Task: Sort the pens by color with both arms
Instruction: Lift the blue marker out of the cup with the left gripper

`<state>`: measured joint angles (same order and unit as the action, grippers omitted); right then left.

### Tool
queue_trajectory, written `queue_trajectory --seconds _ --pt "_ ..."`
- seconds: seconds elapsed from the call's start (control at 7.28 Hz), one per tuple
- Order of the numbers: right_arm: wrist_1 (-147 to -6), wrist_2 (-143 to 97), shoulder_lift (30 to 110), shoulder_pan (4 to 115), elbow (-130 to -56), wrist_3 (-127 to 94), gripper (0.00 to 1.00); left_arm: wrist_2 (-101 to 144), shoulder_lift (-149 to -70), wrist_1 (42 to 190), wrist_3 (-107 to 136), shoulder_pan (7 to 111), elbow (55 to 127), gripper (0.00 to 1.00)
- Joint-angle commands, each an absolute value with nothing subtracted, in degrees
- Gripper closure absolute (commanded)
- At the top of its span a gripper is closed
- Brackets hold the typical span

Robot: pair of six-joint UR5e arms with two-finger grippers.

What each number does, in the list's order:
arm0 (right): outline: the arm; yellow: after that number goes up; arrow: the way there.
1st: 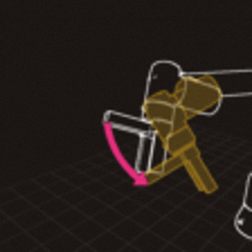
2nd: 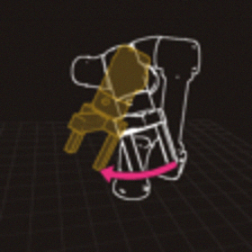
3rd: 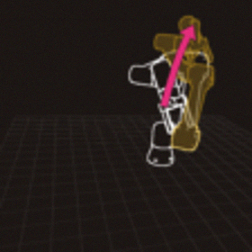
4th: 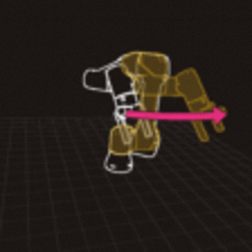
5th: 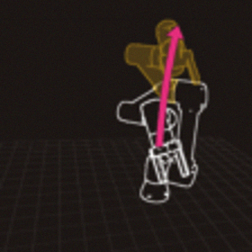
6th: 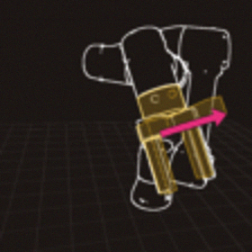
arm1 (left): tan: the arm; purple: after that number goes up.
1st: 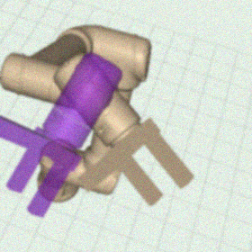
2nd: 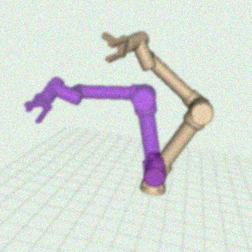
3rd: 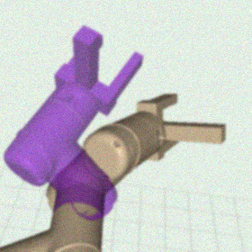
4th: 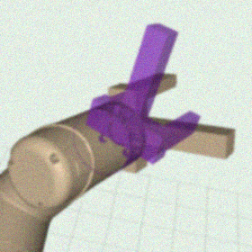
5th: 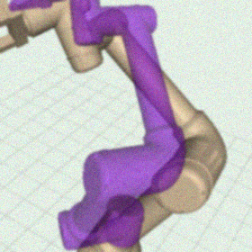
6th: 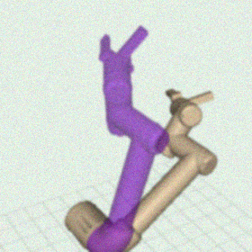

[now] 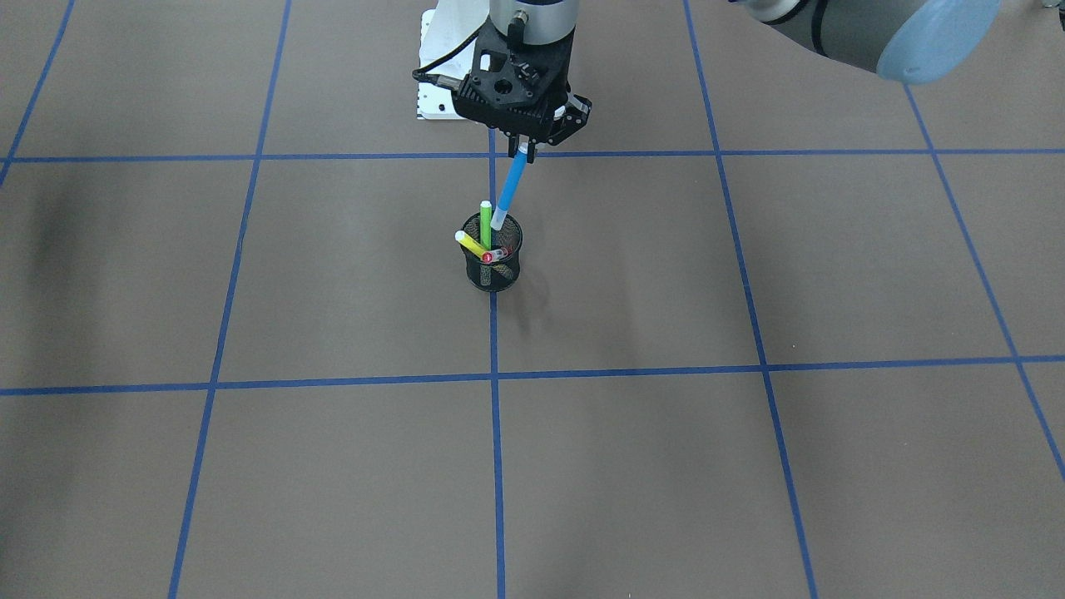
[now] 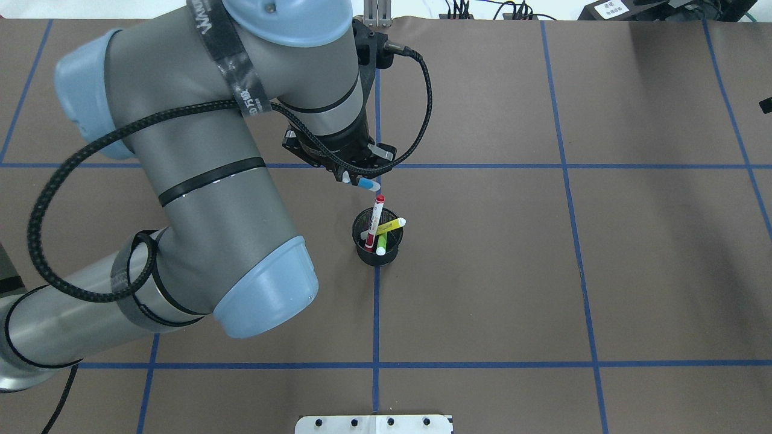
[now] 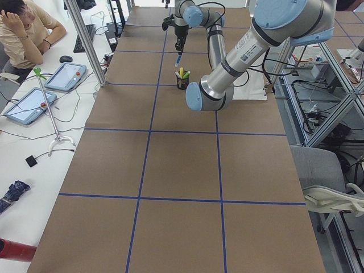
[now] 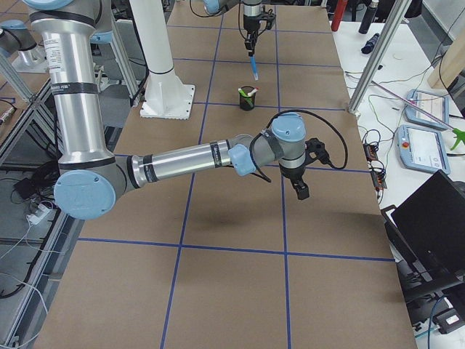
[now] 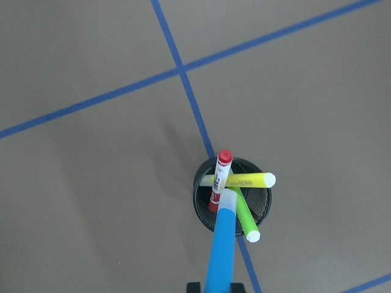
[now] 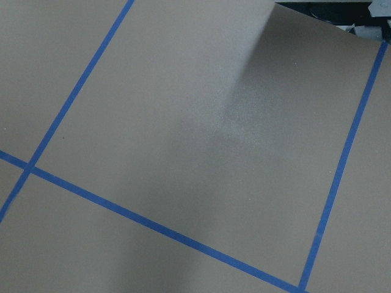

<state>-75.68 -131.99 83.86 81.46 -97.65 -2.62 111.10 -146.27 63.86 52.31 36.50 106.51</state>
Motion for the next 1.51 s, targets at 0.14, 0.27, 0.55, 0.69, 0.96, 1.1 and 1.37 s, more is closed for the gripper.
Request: queue_trajectory --seconds 0.14,0.27,0.55,0.69,0.96,1.1,1.37 --pt "-75.67 -132.01 83.85 81.3 -97.65 -4.13 0.0 101.02 -146.16 82.29 69.57 36.21 100.23 1.0" --pt "-75.67 -131.92 83.85 81.21 -97.65 -4.57 0.0 97.42 -146.86 87.23 73.35 36.12 95.85 1.0" --pt "-75.67 -131.92 83.85 80.86 -97.65 -8.69 0.0 90.74 -149.14 96.55 79.51 35.43 86.79 1.0" --pt "-75.67 -131.92 83.93 80.86 -97.56 -8.88 0.0 86.53 -151.06 99.55 81.45 33.85 81.7 1.0" --pt "-75.67 -131.92 83.85 80.86 -97.56 -8.88 0.0 79.05 -154.23 103.34 83.93 30.43 72.91 1.0" --pt "-75.67 -131.92 83.93 80.86 -97.47 -8.88 0.0 77.01 -155.12 106.49 84.11 29.71 68.77 1.0" --pt "-75.67 -131.92 83.85 80.86 -97.12 -8.88 0.0 72.97 -157.92 113.53 84.73 28.74 58.33 1.0"
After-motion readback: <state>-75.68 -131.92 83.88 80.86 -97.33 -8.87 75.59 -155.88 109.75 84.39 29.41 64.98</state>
